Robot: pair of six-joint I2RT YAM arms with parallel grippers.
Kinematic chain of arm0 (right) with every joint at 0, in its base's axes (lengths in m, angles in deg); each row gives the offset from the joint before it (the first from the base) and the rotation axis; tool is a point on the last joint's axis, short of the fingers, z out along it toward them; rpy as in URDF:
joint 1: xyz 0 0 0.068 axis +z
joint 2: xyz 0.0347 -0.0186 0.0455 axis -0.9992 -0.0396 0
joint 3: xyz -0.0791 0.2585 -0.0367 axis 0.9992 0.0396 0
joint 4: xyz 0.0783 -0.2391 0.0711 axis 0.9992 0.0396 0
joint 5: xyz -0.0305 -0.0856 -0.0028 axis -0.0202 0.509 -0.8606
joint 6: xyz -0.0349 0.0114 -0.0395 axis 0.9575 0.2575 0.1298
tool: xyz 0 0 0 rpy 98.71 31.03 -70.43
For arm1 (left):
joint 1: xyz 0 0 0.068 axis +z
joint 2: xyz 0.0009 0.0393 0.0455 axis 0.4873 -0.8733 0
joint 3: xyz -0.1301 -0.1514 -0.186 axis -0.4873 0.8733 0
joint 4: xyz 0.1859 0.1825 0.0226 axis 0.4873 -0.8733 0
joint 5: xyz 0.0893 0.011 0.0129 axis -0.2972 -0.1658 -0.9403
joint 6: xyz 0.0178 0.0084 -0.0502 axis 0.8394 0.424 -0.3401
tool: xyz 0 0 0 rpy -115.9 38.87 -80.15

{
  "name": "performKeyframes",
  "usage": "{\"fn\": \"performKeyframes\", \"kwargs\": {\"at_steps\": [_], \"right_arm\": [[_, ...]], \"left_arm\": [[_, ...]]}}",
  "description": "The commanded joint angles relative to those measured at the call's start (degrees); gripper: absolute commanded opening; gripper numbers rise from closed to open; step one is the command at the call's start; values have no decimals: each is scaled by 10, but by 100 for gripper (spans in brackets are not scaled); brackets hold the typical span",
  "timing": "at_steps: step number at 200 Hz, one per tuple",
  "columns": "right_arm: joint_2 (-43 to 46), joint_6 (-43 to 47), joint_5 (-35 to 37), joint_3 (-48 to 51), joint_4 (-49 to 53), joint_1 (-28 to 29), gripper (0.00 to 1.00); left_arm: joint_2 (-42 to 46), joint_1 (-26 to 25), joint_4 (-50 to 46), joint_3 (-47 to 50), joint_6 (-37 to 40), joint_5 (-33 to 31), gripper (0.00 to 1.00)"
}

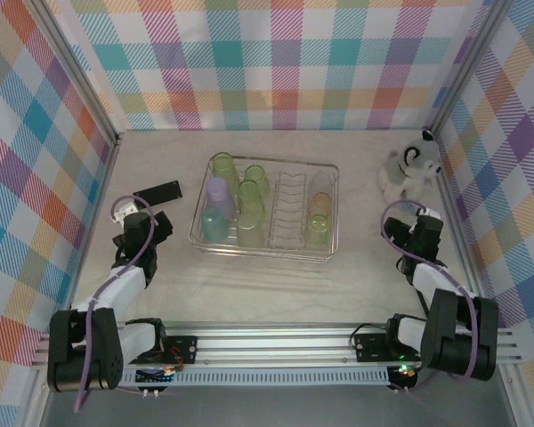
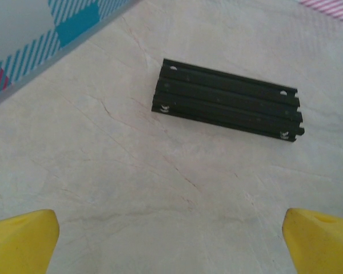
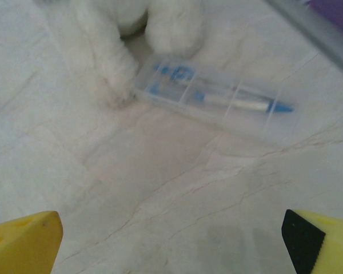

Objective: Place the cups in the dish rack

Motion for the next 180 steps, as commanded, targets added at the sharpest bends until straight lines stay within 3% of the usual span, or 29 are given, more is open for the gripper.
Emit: {"fn": "performKeyframes", "kwargs": {"at_steps": [1, 28, 48, 62, 102, 125, 138, 148, 157, 167, 180], "right_arm": [[-15, -17, -48, 0, -126, -3, 99], [-62, -22, -71, -9, -177, -3, 99], [-102, -20, -137, -29, -214, -3, 99], [-138, -20, -161, -5, -315, 0, 99], [-127, 10, -161, -1, -309, 17, 99], [-147, 81, -183, -5, -322, 64, 99], [-222, 121, -167, 9, -444, 110, 99], [-182, 130, -154, -12, -334, 114, 99], [-206, 114, -134, -13, -375, 114, 99], [-191, 104, -112, -27, -319, 111, 99], [-199, 99, -102, -24, -338, 110, 99]], "left_arm": [[-19, 9, 76, 7, 7, 26, 100], [-37, 9, 102, 12, 5, 51, 100], [-40, 10, 129, 22, 6, 61, 100], [-42, 10, 138, 25, 11, 65, 100], [-59, 10, 213, 46, 27, 88, 100], [-82, 10, 264, 55, 37, 98, 100], [-101, 10, 295, 57, 39, 90, 100], [-113, 10, 314, 57, 42, 98, 100], [-131, 10, 346, 62, 45, 112, 100], [-150, 9, 367, 61, 51, 123, 100], [-180, 8, 400, 59, 52, 130, 100]]}}
